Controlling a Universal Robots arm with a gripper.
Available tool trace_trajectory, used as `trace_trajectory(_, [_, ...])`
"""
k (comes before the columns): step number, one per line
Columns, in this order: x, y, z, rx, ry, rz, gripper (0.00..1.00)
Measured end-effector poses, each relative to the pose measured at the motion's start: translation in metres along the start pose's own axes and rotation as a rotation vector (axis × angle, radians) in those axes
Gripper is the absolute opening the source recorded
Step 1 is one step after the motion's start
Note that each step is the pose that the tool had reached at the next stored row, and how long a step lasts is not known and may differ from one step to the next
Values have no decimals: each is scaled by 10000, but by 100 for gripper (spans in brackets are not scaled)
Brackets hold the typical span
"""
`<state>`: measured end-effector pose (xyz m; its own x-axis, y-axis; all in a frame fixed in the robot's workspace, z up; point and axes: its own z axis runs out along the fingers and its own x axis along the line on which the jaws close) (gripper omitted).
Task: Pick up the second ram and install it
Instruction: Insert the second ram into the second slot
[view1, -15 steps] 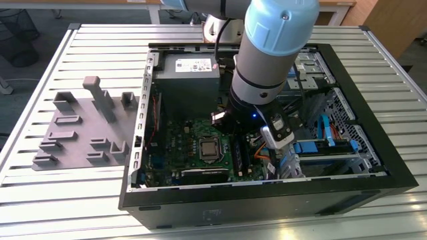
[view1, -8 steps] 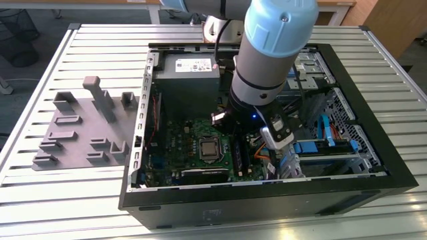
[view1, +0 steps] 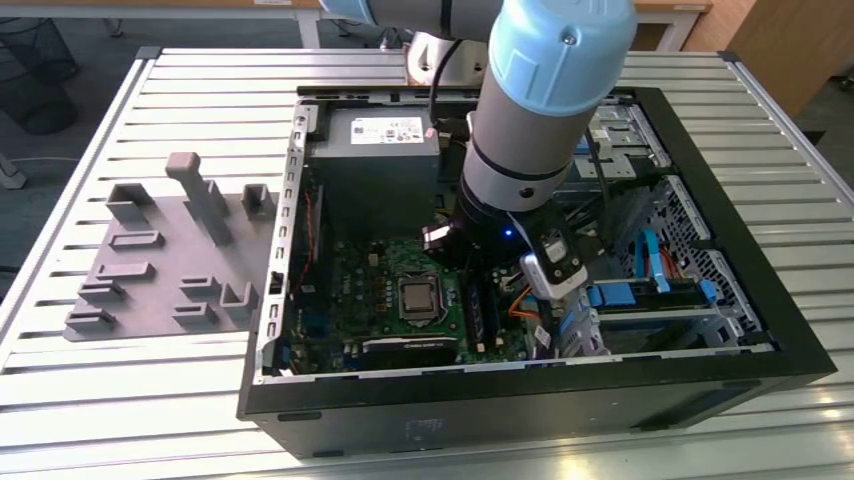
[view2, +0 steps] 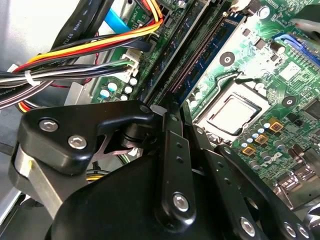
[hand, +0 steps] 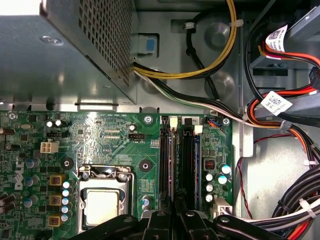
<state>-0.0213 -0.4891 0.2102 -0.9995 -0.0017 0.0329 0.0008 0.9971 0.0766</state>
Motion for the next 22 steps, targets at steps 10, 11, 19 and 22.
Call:
trace_trajectory(10, [-1, 0, 6, -1, 0, 0, 27])
trace_trajectory(11, [-2, -1, 7, -1, 0, 0, 27])
trace_trajectory(19, [-13, -2, 24, 0, 0, 1, 27])
trace_trajectory(22, [-13, 0, 6, -1, 0, 0, 27])
